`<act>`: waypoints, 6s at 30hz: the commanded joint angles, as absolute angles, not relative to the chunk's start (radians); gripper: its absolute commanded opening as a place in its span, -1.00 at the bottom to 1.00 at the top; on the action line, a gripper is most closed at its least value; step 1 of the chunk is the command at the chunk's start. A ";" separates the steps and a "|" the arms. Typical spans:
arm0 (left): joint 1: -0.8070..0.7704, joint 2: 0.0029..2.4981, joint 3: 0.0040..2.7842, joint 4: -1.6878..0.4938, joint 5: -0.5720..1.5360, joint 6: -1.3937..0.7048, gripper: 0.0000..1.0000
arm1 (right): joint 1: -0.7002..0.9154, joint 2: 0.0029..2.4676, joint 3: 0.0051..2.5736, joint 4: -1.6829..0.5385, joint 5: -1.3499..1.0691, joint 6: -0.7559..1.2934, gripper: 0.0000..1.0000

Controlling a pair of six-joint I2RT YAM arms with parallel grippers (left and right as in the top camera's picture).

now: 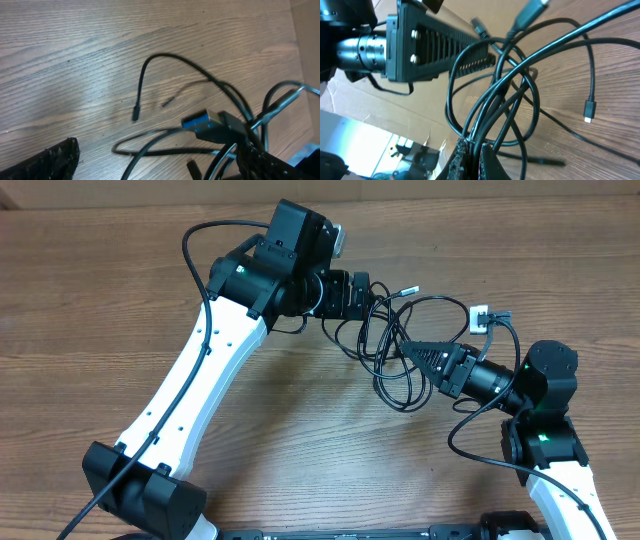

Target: Untangle cables

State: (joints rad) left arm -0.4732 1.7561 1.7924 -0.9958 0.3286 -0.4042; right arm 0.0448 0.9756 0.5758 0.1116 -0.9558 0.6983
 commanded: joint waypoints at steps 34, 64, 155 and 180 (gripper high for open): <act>-0.490 1.739 1.811 -1.165 0.258 -0.331 1.00 | 0.044 0.972 0.590 -0.051 -0.984 0.619 -0.92; -0.497 1.843 1.809 -1.406 0.252 -0.363 1.00 | 0.044 0.972 0.590 0.033 -0.989 0.684 -0.92; -0.353 1.872 1.809 -1.425 0.334 0.000 1.00 | 0.044 0.972 0.590 0.109 -0.989 0.763 -0.92; -0.481 1.895 1.807 -1.460 0.334 -0.091 1.00 | 0.043 0.972 0.590 0.352 -0.966 0.815 -0.92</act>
